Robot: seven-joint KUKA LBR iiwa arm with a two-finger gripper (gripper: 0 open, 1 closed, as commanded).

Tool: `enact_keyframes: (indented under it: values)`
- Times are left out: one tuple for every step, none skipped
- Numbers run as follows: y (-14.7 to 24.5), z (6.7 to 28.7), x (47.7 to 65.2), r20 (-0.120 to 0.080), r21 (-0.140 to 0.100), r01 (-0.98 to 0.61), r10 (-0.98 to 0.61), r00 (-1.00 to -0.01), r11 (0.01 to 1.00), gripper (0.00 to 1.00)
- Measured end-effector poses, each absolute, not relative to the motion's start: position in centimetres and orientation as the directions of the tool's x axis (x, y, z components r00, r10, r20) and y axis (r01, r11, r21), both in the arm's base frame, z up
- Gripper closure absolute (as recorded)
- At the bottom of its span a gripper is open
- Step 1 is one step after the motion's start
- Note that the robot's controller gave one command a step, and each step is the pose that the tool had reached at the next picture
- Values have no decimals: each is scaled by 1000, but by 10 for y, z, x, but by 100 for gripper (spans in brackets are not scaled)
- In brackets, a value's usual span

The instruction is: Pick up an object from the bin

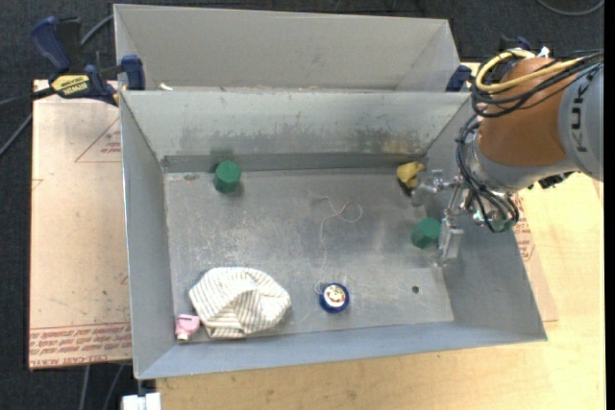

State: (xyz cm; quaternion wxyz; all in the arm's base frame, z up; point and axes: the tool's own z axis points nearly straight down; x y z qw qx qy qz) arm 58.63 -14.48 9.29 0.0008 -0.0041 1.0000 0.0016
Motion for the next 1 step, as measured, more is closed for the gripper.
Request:
enact_keyframes:
  values:
    - [-144, 93, 587, -2, 3, -9, -9, -1000, 1000, 100]
